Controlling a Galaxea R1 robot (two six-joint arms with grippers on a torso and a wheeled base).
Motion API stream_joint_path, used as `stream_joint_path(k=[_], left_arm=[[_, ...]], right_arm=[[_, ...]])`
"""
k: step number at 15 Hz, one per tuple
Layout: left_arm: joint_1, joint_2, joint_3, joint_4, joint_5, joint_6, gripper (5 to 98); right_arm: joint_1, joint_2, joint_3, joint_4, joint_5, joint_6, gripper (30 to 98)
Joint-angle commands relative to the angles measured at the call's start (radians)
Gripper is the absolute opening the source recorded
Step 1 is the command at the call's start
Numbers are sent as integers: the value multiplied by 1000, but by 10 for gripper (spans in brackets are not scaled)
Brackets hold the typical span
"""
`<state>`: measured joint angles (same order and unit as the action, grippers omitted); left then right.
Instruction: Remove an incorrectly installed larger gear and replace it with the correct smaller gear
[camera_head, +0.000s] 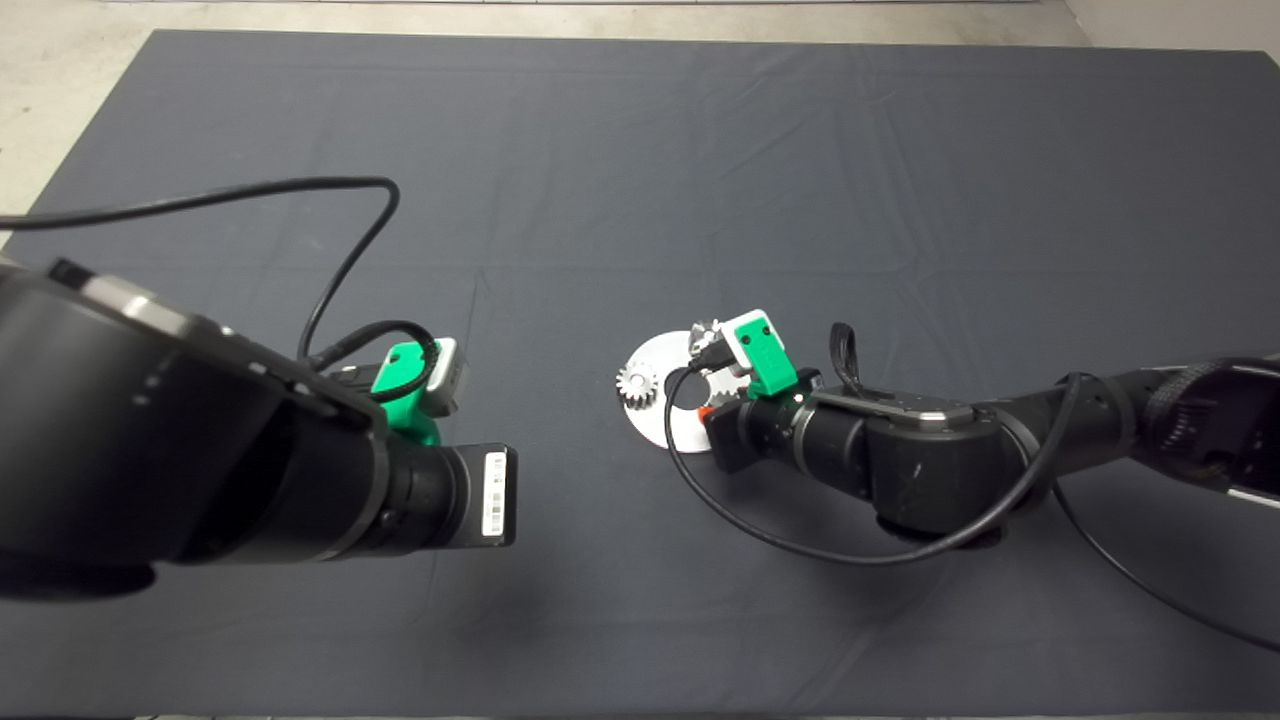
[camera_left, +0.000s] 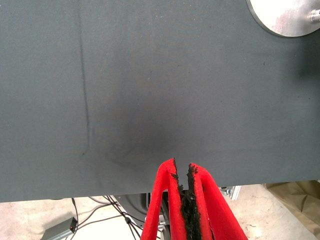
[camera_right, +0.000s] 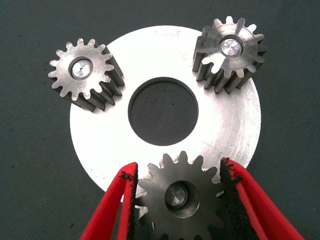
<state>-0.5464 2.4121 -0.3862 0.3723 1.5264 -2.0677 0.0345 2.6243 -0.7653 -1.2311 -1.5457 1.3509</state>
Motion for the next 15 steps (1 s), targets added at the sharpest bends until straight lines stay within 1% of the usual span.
stream_joint_path(k=[1, 8, 10, 12, 15], left_arm=[[-11, -4, 12, 18, 75, 1, 53], [-11, -4, 12, 19, 75, 1, 53], [-11, -4, 11, 19, 75, 1, 53], [-10, -4, 11, 19, 75, 1, 53], [-11, -3, 11, 19, 74, 3, 53]], right_arm=[[-1, 3, 3, -2, -80, -6, 369], [-1, 4, 2, -4, -80, -15, 409], [-1, 5, 1, -2, -80, -15, 435], [-1, 3, 6, -3, -80, -15, 484], [7, -9, 8, -1, -82, -15, 488]])
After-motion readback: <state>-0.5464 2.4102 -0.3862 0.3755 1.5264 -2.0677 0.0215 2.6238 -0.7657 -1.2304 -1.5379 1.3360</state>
